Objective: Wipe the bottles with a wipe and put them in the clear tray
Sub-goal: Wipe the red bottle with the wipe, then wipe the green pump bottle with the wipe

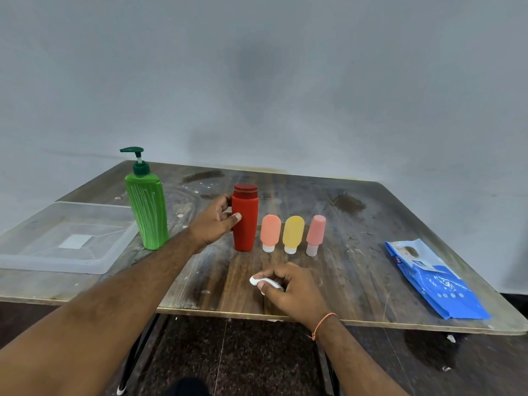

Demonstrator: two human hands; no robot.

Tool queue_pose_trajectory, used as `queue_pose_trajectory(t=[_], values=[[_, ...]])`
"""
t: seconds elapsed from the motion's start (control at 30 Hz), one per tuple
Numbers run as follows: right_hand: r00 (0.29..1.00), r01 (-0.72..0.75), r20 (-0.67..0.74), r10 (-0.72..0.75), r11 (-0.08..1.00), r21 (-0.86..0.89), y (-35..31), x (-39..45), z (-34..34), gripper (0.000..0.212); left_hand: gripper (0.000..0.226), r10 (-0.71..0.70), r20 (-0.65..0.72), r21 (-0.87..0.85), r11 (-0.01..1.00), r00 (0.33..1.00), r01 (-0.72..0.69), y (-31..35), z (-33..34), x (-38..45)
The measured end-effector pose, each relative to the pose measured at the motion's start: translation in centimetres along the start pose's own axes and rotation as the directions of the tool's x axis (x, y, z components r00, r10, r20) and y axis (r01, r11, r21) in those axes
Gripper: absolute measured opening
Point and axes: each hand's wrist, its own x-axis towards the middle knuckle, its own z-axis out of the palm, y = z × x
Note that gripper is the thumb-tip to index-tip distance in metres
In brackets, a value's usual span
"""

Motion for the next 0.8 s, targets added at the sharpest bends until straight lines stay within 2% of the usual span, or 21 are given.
queue_pose_trajectory(t=[0.2,0.37,0.57,0.67,0.8], values=[[1.0,0.003,-0.004,-0.003,1.0,0.006,-0.1,-0.1,-0.1,0.019,0.057,-0.026,-0.007,-0.016,1.0,1.0,0.026,-0.3,0.0,-0.3],[1.0,0.001,0.006,-0.001,1.0,-0.004,-0.2,-0.1,-0.1,0.018,0.051,0.009,-0.019,-0.026,1.0,1.0,-0.01,-0.6,0.0,-0.9],[1.0,0.0,0.018,0.001,1.0,-0.005,-0.2,0.0,-0.2,0.019,0.058,0.107,-0.16,0.112,0.99,0.981,-0.089,-1.1,-0.8,-2.2],[1.0,0.003,0.012,-0.003,1.0,0.003,-0.1,-0.1,-0.1,0.018,0.056,0.226,-0.262,0.226,0.96,0.938,-0.168,-1.1,-1.2,-3.8],[1.0,0.014,0.006,-0.014,1.0,-0.004,-0.1,0.0,0.0,0.018,0.042,0.424,-0.381,0.373,0.884,0.822,-0.283,-1.1,-2.1,-6.4]])
